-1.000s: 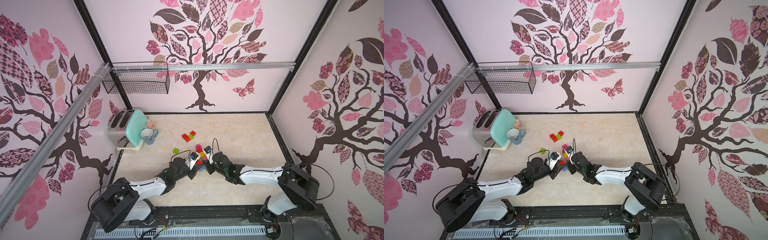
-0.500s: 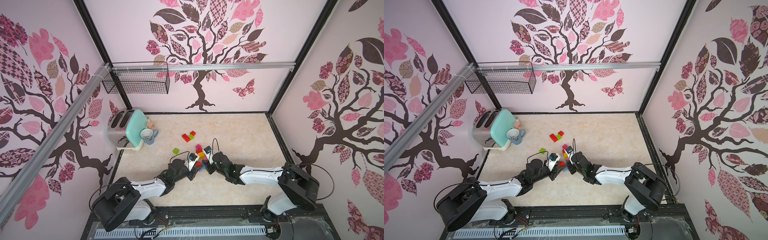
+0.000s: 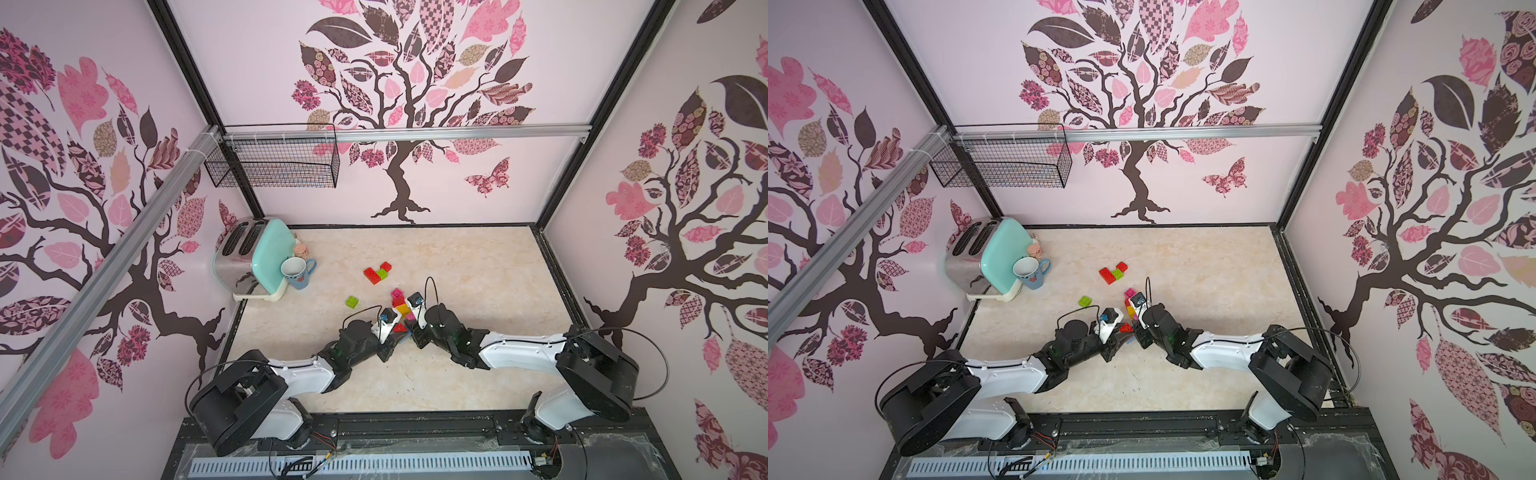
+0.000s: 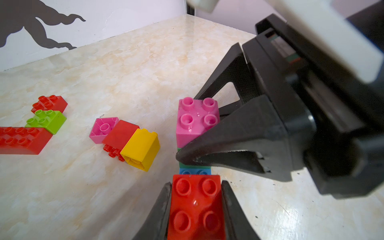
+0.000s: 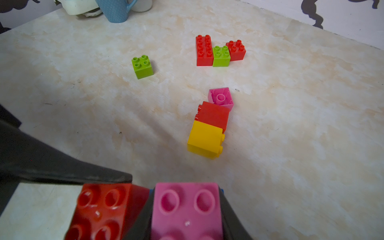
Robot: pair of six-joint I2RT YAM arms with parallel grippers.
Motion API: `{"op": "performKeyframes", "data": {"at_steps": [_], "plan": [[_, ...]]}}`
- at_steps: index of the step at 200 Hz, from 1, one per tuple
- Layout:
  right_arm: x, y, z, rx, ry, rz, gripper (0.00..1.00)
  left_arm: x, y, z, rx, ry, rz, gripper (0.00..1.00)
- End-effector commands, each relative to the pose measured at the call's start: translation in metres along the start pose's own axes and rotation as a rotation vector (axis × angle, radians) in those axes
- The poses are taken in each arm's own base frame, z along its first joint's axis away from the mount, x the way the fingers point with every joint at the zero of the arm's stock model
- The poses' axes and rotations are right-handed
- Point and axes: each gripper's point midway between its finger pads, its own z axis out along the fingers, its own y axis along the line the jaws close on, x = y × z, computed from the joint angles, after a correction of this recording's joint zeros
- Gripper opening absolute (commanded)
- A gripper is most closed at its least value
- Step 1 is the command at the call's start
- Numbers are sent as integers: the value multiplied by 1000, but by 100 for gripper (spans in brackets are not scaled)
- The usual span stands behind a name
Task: Assemble the number 4 with lego
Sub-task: Assemble the lego brick with the lego brick.
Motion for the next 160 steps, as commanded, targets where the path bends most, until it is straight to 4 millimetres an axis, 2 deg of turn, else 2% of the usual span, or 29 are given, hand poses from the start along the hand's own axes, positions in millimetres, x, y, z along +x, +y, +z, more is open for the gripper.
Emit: {"op": "performKeyframes", "data": {"at_steps": [1,66,160], "plan": [[96,-15,-3,46,315,-65,0,69,-3,-7,4,232,-14,0],[97,-14,-2,40,317,-63,0,85,-6,-6,-4,321,42,0],[100,-13,-2,35,323,-64,0,81,2,-5,-46,325,75,0]]}}
